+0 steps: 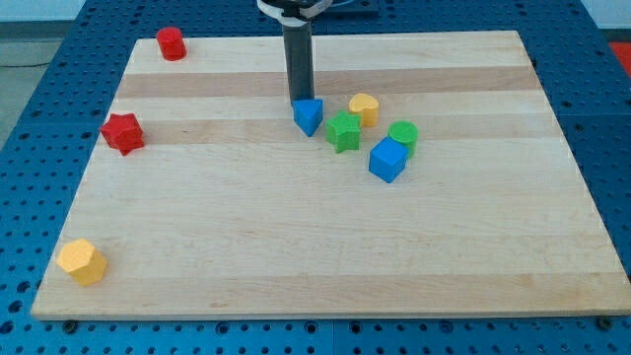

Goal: Move the red circle parallel left to the blue triangle

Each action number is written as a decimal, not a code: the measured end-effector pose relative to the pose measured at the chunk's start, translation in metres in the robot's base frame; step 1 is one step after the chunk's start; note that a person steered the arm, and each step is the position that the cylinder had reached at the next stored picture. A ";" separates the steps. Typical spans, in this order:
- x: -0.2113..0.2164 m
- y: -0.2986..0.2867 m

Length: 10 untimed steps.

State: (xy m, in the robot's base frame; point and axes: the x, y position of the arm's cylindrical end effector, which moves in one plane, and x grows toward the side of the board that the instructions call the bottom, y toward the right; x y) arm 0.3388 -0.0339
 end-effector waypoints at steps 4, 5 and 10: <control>-0.069 -0.127; -0.046 -0.227; -0.141 -0.180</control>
State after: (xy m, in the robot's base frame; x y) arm 0.1975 -0.2143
